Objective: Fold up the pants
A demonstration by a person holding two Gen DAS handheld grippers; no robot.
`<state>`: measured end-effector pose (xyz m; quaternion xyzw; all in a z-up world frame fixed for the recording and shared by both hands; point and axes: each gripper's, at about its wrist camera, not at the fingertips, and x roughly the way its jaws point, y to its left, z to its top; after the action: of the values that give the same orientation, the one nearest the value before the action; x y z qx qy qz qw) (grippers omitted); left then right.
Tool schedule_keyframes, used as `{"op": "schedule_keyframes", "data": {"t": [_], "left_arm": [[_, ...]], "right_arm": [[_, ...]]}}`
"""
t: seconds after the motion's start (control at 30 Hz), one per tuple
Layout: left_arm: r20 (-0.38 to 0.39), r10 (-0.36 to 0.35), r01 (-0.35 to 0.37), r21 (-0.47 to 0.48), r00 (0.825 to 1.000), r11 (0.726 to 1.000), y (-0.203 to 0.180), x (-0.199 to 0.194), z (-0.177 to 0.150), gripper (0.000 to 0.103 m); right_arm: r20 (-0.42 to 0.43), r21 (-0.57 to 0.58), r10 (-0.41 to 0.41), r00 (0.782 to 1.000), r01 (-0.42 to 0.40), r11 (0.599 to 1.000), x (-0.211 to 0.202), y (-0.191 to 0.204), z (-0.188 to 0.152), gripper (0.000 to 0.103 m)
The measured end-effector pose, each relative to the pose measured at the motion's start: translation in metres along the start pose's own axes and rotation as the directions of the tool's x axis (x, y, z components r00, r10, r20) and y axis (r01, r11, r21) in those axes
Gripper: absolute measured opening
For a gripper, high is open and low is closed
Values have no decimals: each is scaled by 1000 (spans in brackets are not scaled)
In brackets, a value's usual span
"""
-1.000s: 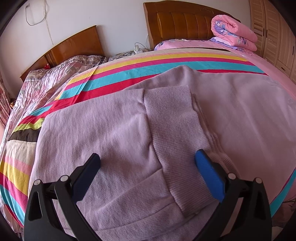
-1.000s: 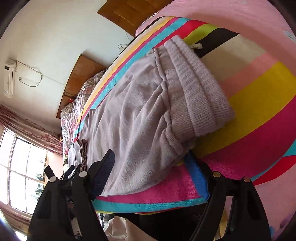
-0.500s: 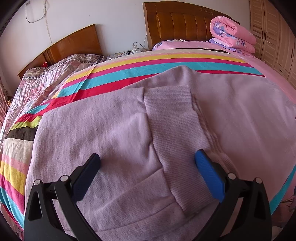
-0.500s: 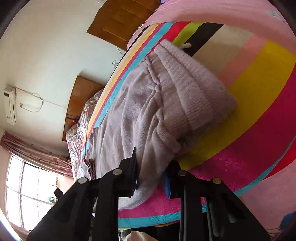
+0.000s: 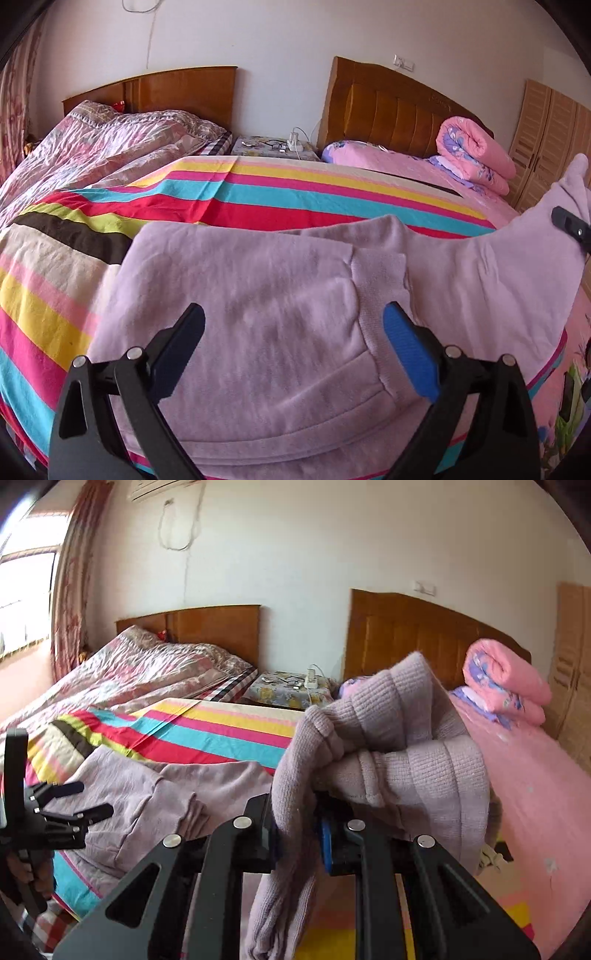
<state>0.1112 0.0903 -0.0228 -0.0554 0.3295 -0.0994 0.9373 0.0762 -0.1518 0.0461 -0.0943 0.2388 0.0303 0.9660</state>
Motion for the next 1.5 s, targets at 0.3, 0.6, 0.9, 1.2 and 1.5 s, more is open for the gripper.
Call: {"op": "schedule_keyframes", "data": {"t": [0.3, 0.6, 0.9, 1.2, 1.5], "left_arm": [[-49, -201, 181, -262, 978, 948, 95, -34, -10, 97], [-145, -537, 458, -370, 831, 809, 63, 0, -13, 98], [-316, -615, 434, -484, 722, 759, 13, 76, 2, 47], [-308, -550, 404, -425, 777, 810, 9, 77, -8, 30], [-283, -499, 399, -344, 819, 850, -11, 53, 16, 26]], "right_arm": [[-104, -625, 116, 988, -156, 765, 45, 209, -96, 20], [-6, -547, 142, 990, -122, 828, 34, 201, -81, 19], [9, -562, 133, 991, -105, 821, 25, 202, -83, 27], [69, -212, 101, 993, -84, 974, -35, 77, -106, 78], [-66, -130, 0, 998, -9, 991, 6, 68, -127, 76]]}}
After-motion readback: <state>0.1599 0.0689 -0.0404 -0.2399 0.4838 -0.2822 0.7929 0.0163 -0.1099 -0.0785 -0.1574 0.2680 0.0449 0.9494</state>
